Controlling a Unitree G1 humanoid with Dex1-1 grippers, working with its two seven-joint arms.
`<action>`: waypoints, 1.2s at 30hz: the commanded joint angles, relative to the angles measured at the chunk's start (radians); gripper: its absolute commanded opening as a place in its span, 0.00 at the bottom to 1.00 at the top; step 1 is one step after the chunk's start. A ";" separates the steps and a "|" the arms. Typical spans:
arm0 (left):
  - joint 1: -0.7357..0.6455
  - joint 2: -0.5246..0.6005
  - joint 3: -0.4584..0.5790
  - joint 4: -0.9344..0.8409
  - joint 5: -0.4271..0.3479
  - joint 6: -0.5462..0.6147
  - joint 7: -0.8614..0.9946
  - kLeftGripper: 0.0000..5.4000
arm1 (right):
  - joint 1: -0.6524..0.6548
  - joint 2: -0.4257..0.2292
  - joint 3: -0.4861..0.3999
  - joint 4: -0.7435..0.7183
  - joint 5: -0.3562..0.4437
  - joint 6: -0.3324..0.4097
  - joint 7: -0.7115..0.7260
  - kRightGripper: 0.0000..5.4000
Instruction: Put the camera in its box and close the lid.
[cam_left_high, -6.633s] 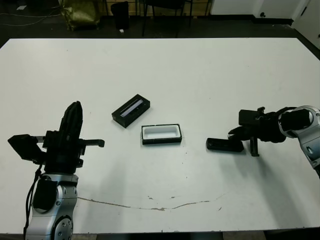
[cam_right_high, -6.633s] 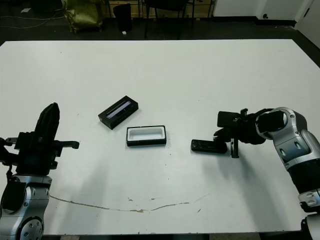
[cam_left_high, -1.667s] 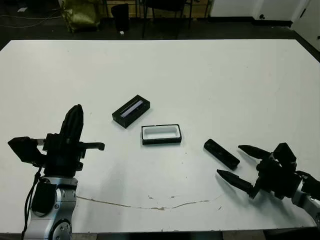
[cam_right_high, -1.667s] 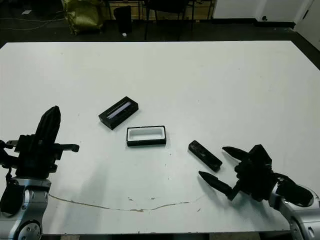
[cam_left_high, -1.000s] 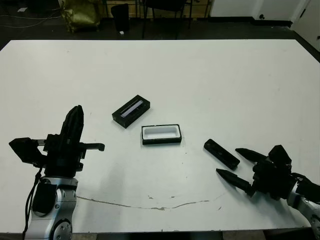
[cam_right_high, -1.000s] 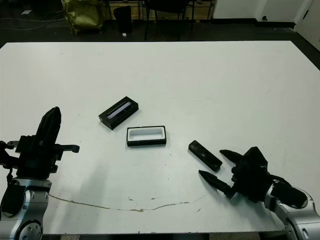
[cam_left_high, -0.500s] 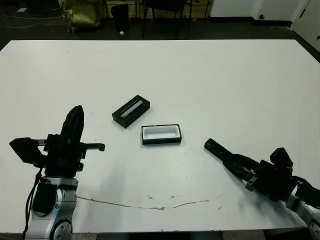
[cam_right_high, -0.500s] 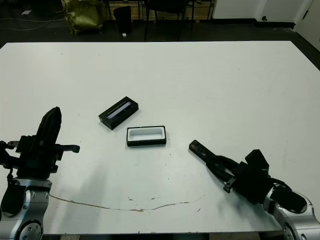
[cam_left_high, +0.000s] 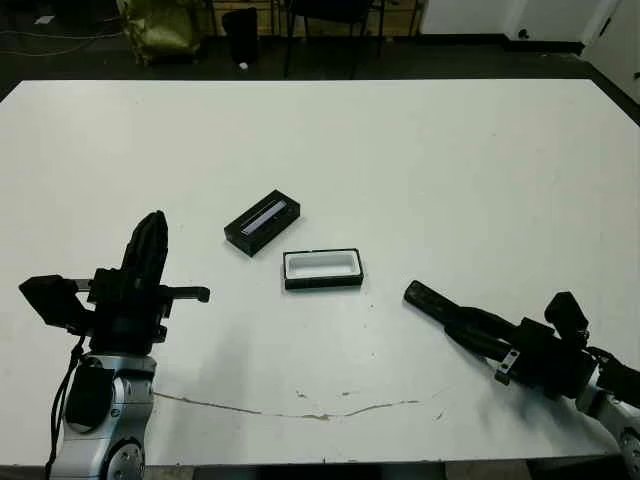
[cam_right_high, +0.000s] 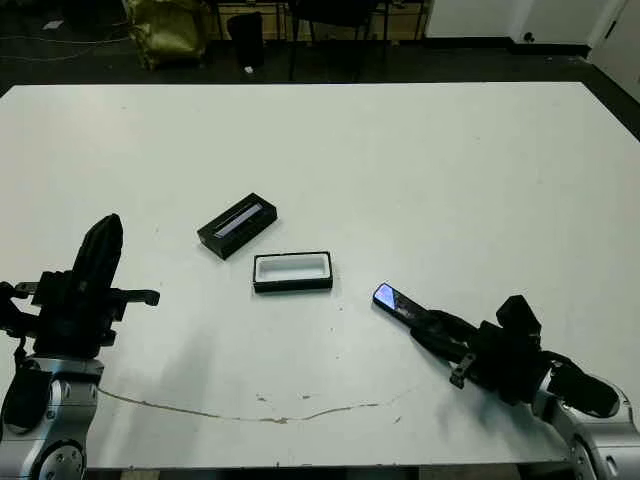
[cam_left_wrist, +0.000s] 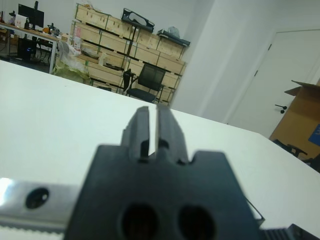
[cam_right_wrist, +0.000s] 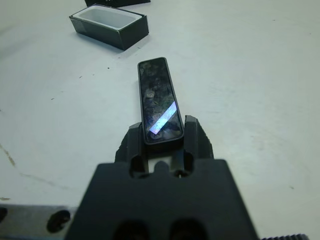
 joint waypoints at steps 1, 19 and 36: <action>0.012 0.010 0.002 0.018 0.012 -0.003 -0.002 0.00 | -0.034 -0.034 -0.026 -0.032 0.014 0.063 -0.016 0.06; 0.021 0.002 -0.002 0.013 0.008 0.002 -0.003 0.00 | -0.578 -0.090 0.118 0.181 0.063 0.235 0.210 0.06; 0.019 0.008 -0.004 0.025 0.019 -0.016 -0.013 0.00 | -0.920 0.064 0.403 0.522 -0.182 0.106 0.393 0.06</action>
